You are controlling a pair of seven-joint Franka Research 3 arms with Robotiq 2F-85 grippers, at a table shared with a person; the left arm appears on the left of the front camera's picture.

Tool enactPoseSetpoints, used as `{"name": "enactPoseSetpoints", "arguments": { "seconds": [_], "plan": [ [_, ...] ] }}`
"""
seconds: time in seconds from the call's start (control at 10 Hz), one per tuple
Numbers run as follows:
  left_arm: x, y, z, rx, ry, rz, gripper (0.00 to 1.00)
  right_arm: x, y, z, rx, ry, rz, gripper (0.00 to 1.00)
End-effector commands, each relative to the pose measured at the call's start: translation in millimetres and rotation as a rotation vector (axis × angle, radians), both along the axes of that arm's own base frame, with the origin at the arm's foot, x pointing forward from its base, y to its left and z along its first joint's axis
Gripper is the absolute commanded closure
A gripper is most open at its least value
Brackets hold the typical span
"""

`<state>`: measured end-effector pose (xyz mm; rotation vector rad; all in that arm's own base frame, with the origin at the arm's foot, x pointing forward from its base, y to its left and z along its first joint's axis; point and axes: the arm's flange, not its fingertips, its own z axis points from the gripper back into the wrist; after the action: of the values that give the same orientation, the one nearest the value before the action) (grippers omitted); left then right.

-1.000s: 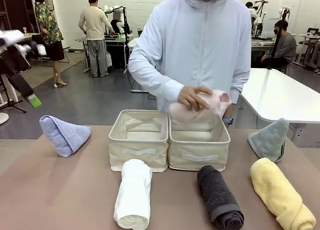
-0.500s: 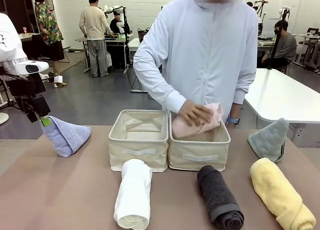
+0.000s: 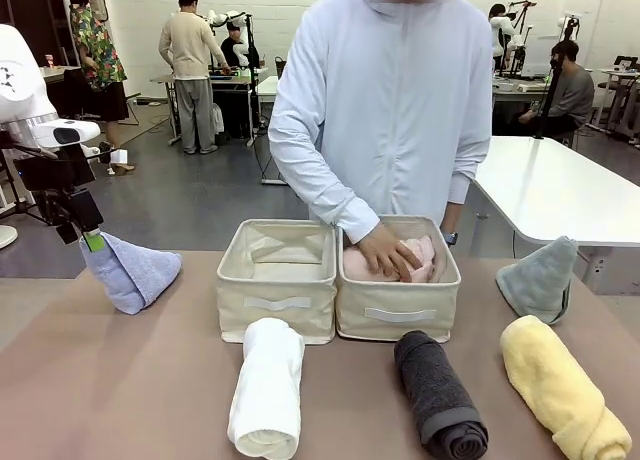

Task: Sort the towels based on their folding style.
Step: Pick up one triangle-folded towel and place it in the left Fabric basket.

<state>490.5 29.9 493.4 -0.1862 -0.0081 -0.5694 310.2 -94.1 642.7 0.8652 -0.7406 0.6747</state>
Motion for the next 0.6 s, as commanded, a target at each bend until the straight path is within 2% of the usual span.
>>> {"name": "enactPoseSetpoints", "arguments": {
  "seconds": [0.0,0.1,0.2,0.5],
  "plan": [
    [-5,2,1,0.002,0.003,-0.004,0.00,3,0,1,0.019,-0.022,0.014,0.00],
    [0,0,0,0.000,0.000,0.000,0.00,3,0,1,0.019,-0.022,0.014,0.00],
    [12,11,-7,0.067,-0.050,0.152,0.00,3,0,1,0.019,-0.022,0.014,0.00],
    [28,22,-25,0.133,-0.050,0.263,0.00,3,0,1,0.019,-0.022,0.014,0.00]
  ]
}}
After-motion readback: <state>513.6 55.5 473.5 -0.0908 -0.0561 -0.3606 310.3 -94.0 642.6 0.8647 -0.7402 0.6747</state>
